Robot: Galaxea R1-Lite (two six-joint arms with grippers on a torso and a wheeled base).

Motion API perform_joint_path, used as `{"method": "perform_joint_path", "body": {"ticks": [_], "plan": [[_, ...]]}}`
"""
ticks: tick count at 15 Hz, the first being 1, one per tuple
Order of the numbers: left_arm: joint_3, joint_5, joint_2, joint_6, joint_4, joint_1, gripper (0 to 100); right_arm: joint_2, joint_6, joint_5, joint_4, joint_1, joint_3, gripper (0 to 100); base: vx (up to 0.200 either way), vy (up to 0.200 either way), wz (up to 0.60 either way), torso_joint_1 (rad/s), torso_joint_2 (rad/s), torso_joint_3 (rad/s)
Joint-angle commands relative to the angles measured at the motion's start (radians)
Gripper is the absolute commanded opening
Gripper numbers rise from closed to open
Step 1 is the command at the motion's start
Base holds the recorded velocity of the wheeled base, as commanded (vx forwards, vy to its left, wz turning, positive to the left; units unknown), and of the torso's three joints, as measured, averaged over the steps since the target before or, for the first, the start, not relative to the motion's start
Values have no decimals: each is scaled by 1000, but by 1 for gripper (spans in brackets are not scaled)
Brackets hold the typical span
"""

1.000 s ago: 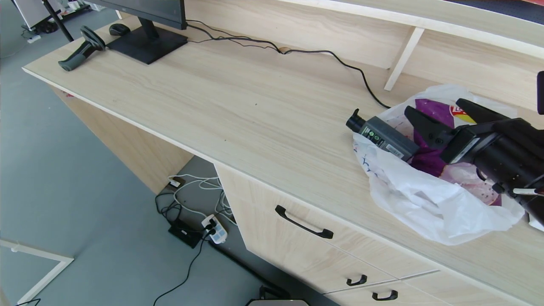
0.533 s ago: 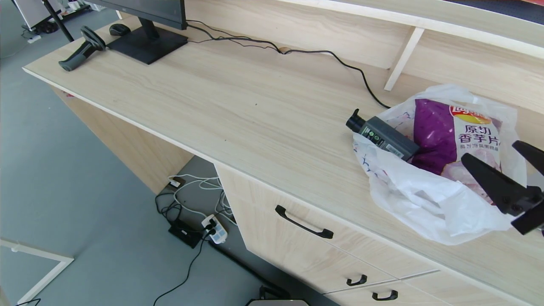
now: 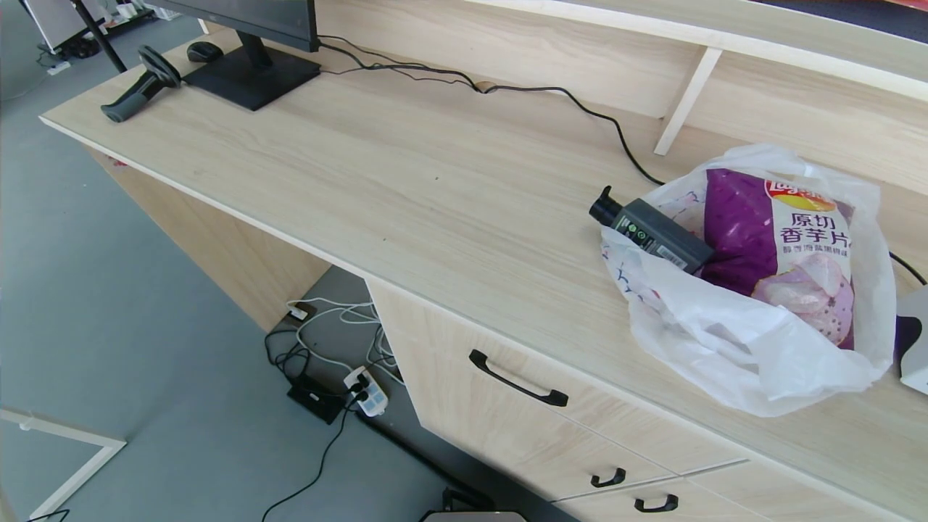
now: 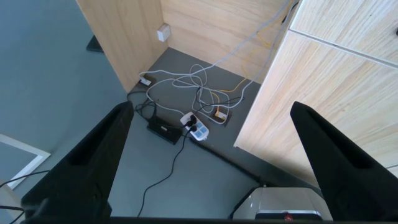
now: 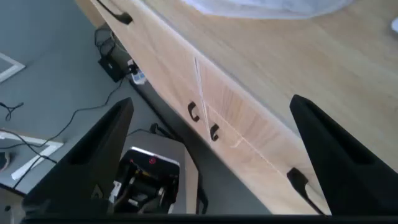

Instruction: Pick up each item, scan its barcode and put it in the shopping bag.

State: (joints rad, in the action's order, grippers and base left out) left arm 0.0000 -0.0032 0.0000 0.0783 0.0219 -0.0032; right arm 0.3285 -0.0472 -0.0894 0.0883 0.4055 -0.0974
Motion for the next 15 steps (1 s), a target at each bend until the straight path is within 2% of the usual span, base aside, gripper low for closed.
{"method": "perform_joint_path", "body": {"ticks": [1,4,6,7,8,9,11,12,14,15], "plan": [[0,0,0,0,1,0,100,-329,24,0,-311,1,-128,100,0,0,0,0,0,0],[0,0,2,1,0,0,100,-329,63,-13,-314,-24,-53,100,0,0,0,0,0,0],[0,0,2,1,0,0,100,-278,84,-15,-314,-126,-56,100,0,0,0,0,0,0],[0,0,2,1,0,0,100,-266,106,-36,-317,-128,-53,100,0,0,0,0,0,0],[0,0,2,3,0,0,100,-264,113,-128,-320,-128,-45,100,0,0,0,0,0,0],[0,0,2,3,0,0,100,-217,162,-144,-317,-163,-68,100,0,0,0,0,0,0],[0,0,2,3,0,0,100,-123,208,-112,-314,-292,-123,100,0,0,0,0,0,0],[0,0,0,1,-2,0,100,-123,205,-79,-317,-309,-120,100,0,0,0,0,0,0],[0,0,0,1,0,0,100,-235,161,-79,-321,-329,-44,100,0,0,0,0,0,0],[0,0,0,1,0,0,100,-250,153,-73,-321,-366,-45,100,0,0,0,0,0,0]]}}
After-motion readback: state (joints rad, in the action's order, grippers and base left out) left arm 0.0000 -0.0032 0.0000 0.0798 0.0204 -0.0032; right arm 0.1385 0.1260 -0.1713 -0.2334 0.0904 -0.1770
